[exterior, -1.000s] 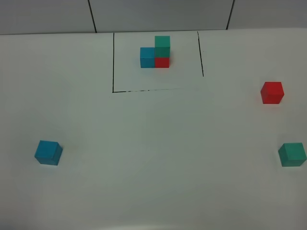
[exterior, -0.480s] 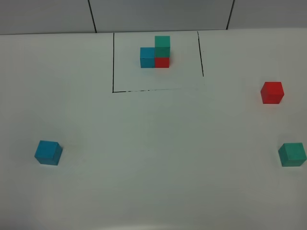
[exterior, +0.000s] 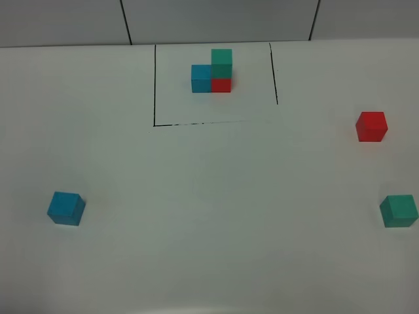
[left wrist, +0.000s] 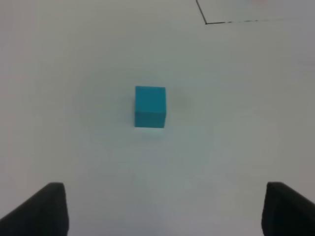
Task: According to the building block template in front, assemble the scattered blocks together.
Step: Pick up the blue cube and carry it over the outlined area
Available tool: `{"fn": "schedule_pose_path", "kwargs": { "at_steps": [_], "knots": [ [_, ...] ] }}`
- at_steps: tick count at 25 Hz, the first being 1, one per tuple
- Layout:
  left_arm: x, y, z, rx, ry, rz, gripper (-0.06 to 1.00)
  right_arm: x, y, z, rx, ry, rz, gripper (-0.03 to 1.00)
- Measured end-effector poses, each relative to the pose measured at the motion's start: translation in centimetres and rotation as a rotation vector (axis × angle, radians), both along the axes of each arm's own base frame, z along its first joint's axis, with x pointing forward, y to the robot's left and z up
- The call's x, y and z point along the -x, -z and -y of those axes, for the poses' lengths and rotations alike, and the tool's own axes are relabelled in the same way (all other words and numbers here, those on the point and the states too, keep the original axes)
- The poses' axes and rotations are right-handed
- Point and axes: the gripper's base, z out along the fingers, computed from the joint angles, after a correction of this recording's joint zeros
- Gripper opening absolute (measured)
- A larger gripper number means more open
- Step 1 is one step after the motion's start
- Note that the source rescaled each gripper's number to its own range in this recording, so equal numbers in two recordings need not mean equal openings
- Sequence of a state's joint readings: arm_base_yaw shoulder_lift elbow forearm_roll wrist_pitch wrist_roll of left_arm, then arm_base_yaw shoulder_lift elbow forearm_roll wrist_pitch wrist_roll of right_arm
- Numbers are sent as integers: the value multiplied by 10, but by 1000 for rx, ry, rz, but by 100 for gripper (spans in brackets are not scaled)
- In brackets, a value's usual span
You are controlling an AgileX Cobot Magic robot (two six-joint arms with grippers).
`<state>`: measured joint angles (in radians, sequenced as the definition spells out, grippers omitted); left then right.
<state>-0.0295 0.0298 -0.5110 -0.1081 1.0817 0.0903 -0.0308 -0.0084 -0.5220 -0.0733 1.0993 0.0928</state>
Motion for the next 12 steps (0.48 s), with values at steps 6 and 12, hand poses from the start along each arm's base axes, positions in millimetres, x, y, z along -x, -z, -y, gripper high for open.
{"fn": "schedule_pose_path", "kwargs": {
  "at_steps": [6,12],
  "knots": [
    [-35,-10,-4,-51,-31,-82,76,0,0,0,-1,-1,1,72],
    [-94,-13,-3,-66,-29,-324,76,0,0,0,-2,-1,1,72]
  ]
}}
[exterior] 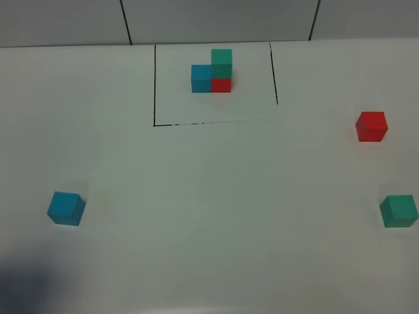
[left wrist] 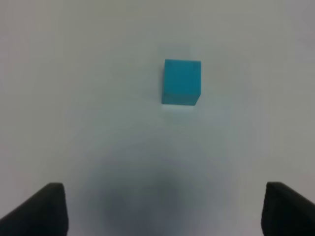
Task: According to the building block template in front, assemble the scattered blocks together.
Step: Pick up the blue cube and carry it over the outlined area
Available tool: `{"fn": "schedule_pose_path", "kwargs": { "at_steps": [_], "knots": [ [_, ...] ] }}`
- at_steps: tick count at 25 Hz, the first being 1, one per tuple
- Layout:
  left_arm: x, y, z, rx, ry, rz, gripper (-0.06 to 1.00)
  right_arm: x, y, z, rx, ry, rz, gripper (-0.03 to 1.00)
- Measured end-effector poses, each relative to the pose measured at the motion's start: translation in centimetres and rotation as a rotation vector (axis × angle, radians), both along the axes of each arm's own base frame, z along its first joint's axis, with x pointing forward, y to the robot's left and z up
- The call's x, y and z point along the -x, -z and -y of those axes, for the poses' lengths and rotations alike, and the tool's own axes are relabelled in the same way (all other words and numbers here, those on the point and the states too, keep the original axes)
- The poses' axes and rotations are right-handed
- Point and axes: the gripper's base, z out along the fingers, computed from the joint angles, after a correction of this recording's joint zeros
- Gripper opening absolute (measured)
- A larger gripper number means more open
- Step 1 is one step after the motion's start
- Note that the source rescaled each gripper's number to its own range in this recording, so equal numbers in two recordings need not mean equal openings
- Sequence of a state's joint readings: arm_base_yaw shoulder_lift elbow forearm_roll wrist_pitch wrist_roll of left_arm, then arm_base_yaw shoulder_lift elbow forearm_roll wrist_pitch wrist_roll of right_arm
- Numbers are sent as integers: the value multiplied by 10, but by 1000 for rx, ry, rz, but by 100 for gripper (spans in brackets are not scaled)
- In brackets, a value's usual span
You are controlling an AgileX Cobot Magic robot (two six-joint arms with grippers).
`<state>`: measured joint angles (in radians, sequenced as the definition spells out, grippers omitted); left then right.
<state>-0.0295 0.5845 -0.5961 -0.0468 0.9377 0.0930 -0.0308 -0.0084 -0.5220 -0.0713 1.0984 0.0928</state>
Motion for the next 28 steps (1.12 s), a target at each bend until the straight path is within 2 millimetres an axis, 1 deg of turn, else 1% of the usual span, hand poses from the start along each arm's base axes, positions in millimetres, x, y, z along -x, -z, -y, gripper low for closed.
{"fn": "schedule_pose_path", "kwargs": {
  "at_steps": [4,7,10,13,16,19,24,28],
  "knots": [
    [-45,1,1,-5,0,-159,76,0,0,0,-1,-1,0,72],
    [-78,8,2,-8,0,-269,76,0,0,0,-1,-1,0,72],
    [-111,23,4,-8,3,-378,76,0,0,0,-1,-1,0,72],
    [-134,38,14,-14,37,-451,76,0,0,0,-1,-1,0,72],
    [-149,55,28,-22,71,-479,76,0,0,0,-1,-1,0,72],
    [-161,72,36,-27,46,-499,76,0,0,0,-1,-1,0,72],
    [-173,99,35,-76,31,-566,76,0,0,0,-1,-1,0,72],
    [-180,117,36,-88,40,-590,76,0,0,0,-1,-1,0,72]
  ]
}}
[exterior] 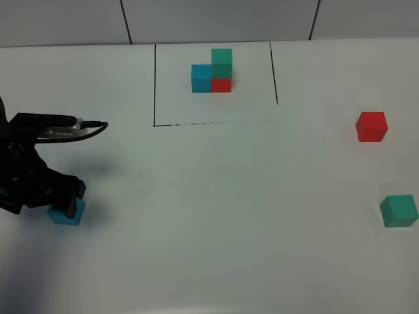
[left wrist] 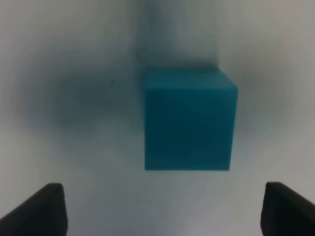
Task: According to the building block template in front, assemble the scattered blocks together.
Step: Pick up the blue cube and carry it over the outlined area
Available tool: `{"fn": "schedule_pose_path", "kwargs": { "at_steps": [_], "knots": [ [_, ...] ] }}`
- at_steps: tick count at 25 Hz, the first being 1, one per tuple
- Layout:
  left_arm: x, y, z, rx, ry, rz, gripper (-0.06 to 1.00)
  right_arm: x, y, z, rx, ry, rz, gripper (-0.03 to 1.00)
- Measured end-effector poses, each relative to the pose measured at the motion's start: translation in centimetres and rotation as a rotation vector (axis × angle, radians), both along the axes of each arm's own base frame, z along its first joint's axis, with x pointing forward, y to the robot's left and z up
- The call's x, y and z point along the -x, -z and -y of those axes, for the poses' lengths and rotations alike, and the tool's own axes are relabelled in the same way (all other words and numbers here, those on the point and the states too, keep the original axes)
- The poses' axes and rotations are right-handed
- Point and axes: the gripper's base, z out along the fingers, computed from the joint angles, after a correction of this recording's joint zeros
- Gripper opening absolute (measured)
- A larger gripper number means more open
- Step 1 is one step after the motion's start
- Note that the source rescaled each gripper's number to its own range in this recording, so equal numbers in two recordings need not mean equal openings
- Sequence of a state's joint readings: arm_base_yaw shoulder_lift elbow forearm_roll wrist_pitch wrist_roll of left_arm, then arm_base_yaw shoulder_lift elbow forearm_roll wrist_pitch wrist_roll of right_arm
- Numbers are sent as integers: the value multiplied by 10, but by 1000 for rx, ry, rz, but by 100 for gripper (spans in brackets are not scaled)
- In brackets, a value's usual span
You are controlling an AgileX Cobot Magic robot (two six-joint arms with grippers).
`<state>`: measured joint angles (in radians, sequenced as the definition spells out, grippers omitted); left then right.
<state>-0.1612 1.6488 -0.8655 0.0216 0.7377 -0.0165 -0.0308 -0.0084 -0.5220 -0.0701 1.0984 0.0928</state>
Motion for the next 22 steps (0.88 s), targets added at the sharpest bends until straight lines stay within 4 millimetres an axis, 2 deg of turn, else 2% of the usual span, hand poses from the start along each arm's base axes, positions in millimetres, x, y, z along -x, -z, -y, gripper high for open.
{"fn": "schedule_pose_path", "kwargs": {
  "at_steps": [12,22],
  "knots": [
    [-9,19,1,0,5,3,76,0,0,0,0,0,0,72],
    [-13,21,2,3,29,31,76,0,0,0,-1,-1,0,72]
  ]
}}
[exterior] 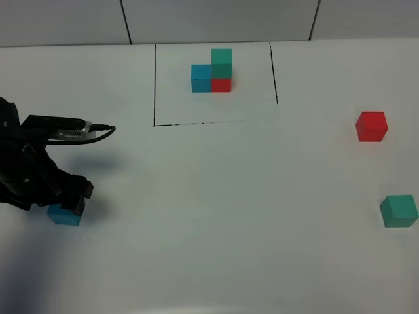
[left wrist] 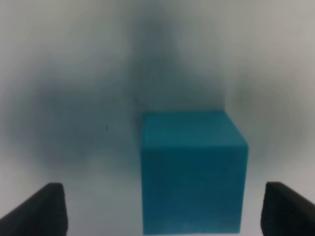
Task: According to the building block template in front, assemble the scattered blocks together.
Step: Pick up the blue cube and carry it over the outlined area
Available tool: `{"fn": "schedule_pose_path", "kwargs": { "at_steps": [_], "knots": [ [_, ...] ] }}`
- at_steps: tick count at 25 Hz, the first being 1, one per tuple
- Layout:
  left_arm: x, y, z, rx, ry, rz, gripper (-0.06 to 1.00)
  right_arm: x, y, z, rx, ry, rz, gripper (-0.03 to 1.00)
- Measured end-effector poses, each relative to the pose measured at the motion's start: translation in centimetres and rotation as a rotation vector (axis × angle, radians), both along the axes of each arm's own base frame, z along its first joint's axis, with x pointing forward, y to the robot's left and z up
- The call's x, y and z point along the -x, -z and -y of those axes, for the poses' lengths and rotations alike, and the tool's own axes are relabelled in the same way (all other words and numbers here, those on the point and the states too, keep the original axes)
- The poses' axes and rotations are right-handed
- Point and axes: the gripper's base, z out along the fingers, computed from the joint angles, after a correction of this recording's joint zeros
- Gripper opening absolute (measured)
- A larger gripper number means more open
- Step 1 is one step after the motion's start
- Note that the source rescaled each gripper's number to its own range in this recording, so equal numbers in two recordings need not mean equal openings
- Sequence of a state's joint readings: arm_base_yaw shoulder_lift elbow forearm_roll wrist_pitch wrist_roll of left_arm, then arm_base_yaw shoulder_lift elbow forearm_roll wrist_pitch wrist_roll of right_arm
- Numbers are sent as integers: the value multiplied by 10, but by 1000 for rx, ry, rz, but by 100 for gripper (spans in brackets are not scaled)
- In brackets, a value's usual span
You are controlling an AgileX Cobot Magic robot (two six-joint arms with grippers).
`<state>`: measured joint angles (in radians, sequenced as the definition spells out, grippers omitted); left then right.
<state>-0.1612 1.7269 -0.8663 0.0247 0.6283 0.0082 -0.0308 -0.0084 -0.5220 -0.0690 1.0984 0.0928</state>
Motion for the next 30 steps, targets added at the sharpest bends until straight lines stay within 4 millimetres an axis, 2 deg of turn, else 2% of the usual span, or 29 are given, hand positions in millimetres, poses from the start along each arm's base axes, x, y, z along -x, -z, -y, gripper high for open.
{"fn": "schedule_pose_path", "kwargs": {
  "at_steps": [5,14,16,17,18,20,21,26,30],
  "knots": [
    [-3,3,0,0,43,13,76,0,0,0,-2,-1,0,72],
    [-6,34,2,-4,48,-65,75,0,0,0,-2,-2,0,72],
    [-7,36,2,-4,49,-64,68,0,0,0,-3,-2,0,72],
    [-7,36,2,-7,52,-65,60,0,0,0,-3,-2,0,72],
    [-7,36,2,-8,54,-63,49,0,0,0,-3,-2,0,72],
    [-8,36,2,-7,53,-59,19,0,0,0,-3,-2,0,72],
    [-8,35,2,-6,53,-56,0,0,0,0,-3,-2,0,72],
    [-9,35,2,-5,60,-58,2,0,0,0,-3,-2,0,72],
    [-17,29,6,-6,139,-51,2,0,0,0,-3,-2,0,72]
  ]
}}
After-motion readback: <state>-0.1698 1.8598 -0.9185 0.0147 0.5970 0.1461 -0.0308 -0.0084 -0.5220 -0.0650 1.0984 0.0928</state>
